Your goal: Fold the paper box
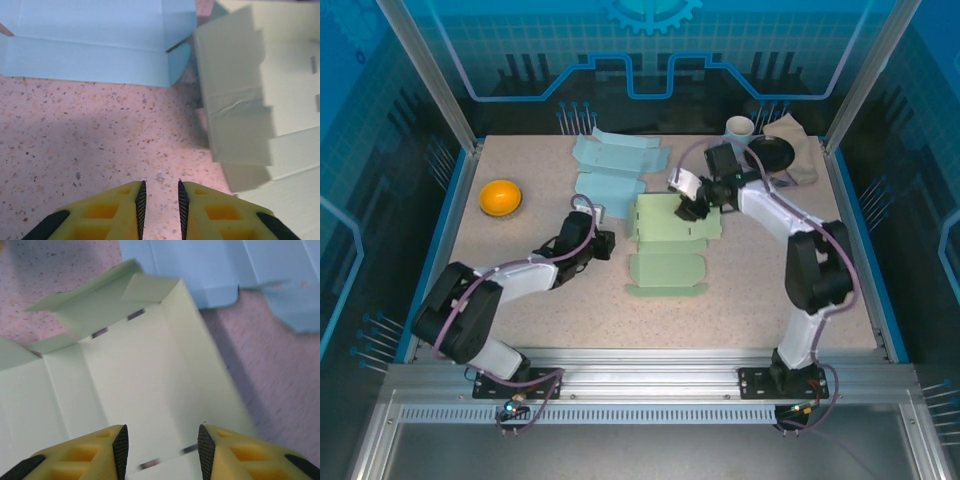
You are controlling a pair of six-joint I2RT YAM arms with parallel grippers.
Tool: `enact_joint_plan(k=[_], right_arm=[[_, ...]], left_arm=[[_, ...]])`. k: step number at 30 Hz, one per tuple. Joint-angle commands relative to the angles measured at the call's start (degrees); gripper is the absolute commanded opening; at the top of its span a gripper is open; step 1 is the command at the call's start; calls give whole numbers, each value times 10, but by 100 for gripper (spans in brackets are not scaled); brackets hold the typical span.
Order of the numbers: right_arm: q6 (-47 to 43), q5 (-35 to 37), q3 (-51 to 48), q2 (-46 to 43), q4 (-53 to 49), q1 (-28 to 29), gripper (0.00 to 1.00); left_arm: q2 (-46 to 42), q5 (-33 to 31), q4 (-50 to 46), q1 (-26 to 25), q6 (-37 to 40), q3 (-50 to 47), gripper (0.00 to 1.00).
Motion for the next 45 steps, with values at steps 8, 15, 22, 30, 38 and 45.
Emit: enact_joint_plan(k=[8,15,22,30,38,45], right_arm=[[-167,-3,385,242,-305,-21,43],[-182,-5,479,322,-353,-20,43],[-202,-33,498,345,-376,-27,43],[-227,-36,491,356,-395,-26,39],[-255,-38,464,327,-401,-27,0],[-243,-1,301,169,-300,-12,0]], left_arm=[[-45,67,-96,-4,-30,44,29],[-39,72,-96,-4,-25,51,29],[-21,83,-88,-4,-27,48,29],[-8,82,-84,-4,-24,56,29],[-5,68,-89,-3,-16,66,29],[-38,61,-92,14,2,59,29]])
